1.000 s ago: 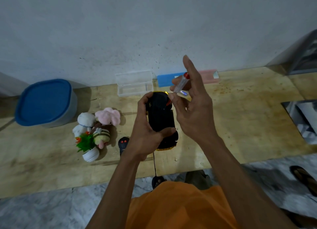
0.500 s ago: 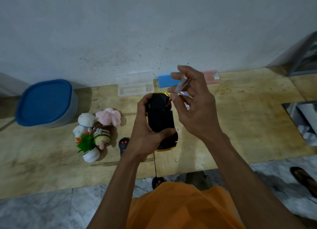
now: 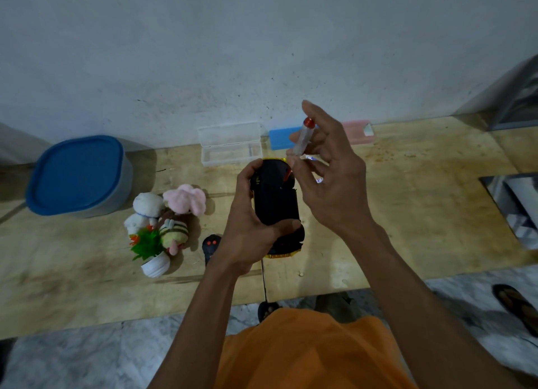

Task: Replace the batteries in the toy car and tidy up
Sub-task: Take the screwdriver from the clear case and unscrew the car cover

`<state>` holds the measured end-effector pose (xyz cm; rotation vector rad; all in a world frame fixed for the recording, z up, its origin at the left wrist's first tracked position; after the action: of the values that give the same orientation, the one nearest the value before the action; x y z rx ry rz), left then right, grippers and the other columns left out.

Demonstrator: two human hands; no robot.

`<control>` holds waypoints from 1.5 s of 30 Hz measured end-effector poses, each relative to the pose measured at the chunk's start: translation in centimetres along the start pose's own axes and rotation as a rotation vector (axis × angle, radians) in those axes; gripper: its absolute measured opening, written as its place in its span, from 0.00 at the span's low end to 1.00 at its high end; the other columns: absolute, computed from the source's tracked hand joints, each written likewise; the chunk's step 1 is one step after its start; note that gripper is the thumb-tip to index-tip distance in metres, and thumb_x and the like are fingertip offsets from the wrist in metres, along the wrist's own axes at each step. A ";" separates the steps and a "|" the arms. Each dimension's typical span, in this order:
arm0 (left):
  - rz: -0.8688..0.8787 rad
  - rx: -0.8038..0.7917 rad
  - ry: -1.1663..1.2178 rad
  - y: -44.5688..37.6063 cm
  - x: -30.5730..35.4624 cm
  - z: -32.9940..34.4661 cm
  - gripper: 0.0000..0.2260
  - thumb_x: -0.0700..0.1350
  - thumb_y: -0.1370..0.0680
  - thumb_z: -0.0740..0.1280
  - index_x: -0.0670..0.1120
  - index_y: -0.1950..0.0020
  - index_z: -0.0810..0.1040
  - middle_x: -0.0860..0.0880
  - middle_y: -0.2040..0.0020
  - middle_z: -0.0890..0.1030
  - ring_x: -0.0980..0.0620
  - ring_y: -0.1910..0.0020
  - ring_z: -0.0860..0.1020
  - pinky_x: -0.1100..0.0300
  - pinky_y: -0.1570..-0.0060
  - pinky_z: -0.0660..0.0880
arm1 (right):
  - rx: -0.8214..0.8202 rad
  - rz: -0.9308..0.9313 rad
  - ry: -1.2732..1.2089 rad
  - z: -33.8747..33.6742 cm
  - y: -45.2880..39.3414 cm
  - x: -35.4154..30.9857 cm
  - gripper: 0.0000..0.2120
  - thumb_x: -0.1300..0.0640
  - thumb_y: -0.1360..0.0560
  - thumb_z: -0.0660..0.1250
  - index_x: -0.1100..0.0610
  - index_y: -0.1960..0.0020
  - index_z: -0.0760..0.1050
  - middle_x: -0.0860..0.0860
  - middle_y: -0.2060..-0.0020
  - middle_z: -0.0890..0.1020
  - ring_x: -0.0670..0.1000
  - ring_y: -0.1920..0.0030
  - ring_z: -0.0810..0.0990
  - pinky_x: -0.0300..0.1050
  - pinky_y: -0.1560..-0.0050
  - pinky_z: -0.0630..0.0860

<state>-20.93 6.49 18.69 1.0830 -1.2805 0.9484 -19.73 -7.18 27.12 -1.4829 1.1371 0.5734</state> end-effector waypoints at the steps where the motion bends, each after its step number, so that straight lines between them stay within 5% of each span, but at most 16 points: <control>1: 0.000 0.000 0.000 0.0 0.0 0.0 0.46 0.27 0.34 0.78 0.52 0.24 0.61 0.59 0.31 0.69 0.66 0.42 0.78 0.62 0.50 0.80 | -0.019 -0.005 -0.004 0.1 0.0 0.0 0.28 0.70 0.22 0.67 0.53 0.27 0.64 0.57 0.38 0.79 0.48 0.43 0.82 0.36 0.47 0.80; 6: 0.008 -0.004 -0.018 0.1 -0.1 0.0 0.46 0.27 0.33 0.78 0.51 0.24 0.60 0.61 0.32 0.70 0.69 0.41 0.76 0.67 0.50 0.79 | 0.022 -0.007 0.019 -0.4 -0.2 0.1 0.25 0.65 0.25 0.73 0.53 0.31 0.70 0.56 0.40 0.79 0.48 0.46 0.81 0.31 0.50 0.78; 10: -0.023 0.003 -0.004 0.2 -0.5 -0.2 0.46 0.28 0.34 0.79 0.53 0.24 0.61 0.60 0.31 0.70 0.65 0.39 0.77 0.55 0.45 0.81 | -0.023 0.004 -0.020 0.0 0.0 0.2 0.25 0.68 0.23 0.70 0.59 0.29 0.69 0.56 0.37 0.79 0.49 0.40 0.82 0.37 0.47 0.80; 17: -0.038 0.011 -0.004 0.5 -0.8 -0.2 0.46 0.29 0.34 0.79 0.55 0.24 0.62 0.58 0.29 0.69 0.63 0.39 0.76 0.53 0.45 0.82 | 0.015 0.026 -0.035 -0.2 0.3 0.5 0.25 0.68 0.24 0.70 0.59 0.29 0.69 0.55 0.39 0.80 0.50 0.43 0.83 0.38 0.47 0.81; 21: -0.028 0.011 -0.003 0.5 -0.7 -0.1 0.46 0.29 0.34 0.79 0.54 0.25 0.62 0.60 0.31 0.71 0.65 0.40 0.76 0.60 0.49 0.81 | 0.075 0.020 -0.003 -0.7 0.4 0.2 0.24 0.65 0.25 0.74 0.56 0.32 0.72 0.55 0.42 0.79 0.48 0.47 0.81 0.33 0.51 0.79; 26: -0.023 0.014 0.000 0.8 -0.7 -0.2 0.46 0.29 0.34 0.79 0.53 0.24 0.61 0.57 0.30 0.70 0.67 0.41 0.76 0.64 0.51 0.80 | 0.033 0.038 -0.040 -0.3 0.8 0.2 0.24 0.66 0.24 0.72 0.56 0.30 0.70 0.52 0.42 0.80 0.49 0.45 0.83 0.40 0.51 0.82; 37: -0.021 -0.005 0.021 1.3 -0.9 0.0 0.46 0.28 0.34 0.79 0.53 0.24 0.61 0.56 0.30 0.71 0.68 0.41 0.76 0.64 0.49 0.80 | 0.042 0.135 -0.051 0.0 1.0 1.1 0.26 0.63 0.24 0.72 0.49 0.30 0.69 0.48 0.49 0.81 0.49 0.50 0.84 0.42 0.54 0.83; 42: -0.061 -0.027 0.068 1.5 -1.4 0.2 0.46 0.29 0.34 0.79 0.57 0.24 0.62 0.55 0.29 0.70 0.62 0.38 0.77 0.52 0.44 0.81 | -0.028 0.185 -0.116 0.4 0.7 1.6 0.28 0.70 0.21 0.64 0.52 0.25 0.63 0.53 0.44 0.82 0.48 0.52 0.87 0.47 0.47 0.83; 45: -0.085 -0.029 0.141 1.6 -1.7 0.2 0.46 0.28 0.33 0.78 0.58 0.25 0.62 0.50 0.28 0.70 0.50 0.37 0.79 0.48 0.48 0.82 | 0.033 0.267 -0.171 -0.2 0.2 2.2 0.26 0.69 0.21 0.63 0.50 0.27 0.64 0.52 0.50 0.81 0.47 0.59 0.84 0.45 0.56 0.82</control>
<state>-22.64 6.81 17.15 1.0220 -1.1212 0.9231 -19.05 -8.12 25.28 -1.2369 1.2107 0.8446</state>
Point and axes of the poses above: each hand's wrist, its own y-axis away from the middle knuckle, its own z-axis out of the palm, x = y × z, the point moved 8 cm from there along -y, towards the middle knuckle
